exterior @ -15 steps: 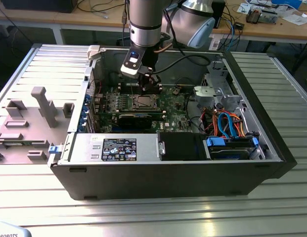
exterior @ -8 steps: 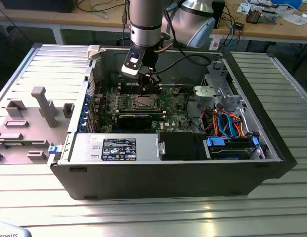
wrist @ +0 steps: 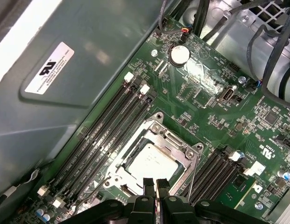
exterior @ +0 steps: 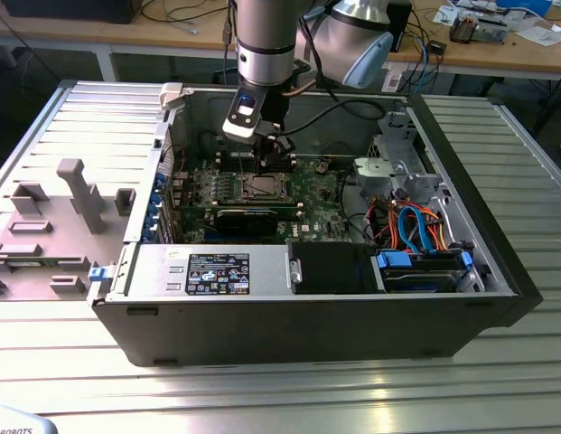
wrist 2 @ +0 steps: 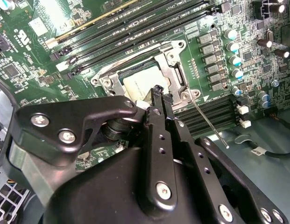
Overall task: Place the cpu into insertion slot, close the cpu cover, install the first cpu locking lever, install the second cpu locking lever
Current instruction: 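Install the first cpu locking lever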
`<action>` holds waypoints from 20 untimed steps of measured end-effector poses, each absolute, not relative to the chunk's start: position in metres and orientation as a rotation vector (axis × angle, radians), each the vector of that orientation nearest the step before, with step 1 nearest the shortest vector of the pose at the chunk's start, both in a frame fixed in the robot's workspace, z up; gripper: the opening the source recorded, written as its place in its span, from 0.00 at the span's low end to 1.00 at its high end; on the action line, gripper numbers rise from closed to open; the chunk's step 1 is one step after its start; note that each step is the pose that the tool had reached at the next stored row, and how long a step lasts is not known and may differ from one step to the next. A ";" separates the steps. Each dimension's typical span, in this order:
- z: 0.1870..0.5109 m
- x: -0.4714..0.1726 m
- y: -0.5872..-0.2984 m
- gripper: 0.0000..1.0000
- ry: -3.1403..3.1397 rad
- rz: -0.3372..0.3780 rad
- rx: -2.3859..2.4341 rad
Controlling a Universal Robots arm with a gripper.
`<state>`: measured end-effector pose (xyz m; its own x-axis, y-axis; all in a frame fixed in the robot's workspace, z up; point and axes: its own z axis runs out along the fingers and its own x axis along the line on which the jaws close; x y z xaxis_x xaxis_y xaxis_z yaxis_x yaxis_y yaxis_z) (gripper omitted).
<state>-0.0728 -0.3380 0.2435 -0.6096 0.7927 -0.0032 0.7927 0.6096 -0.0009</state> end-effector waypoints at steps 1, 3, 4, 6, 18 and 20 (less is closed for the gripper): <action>0.244 -0.073 -0.338 0.16 2.818 -0.003 1.383; 0.244 -0.073 -0.338 0.16 2.821 -0.003 1.377; 0.244 -0.073 -0.338 0.16 2.824 -0.003 1.370; 0.244 -0.073 -0.338 0.16 2.828 -0.003 1.363; 0.244 -0.073 -0.338 0.16 2.844 -0.003 1.329; 0.244 -0.073 -0.338 0.16 2.848 -0.003 1.320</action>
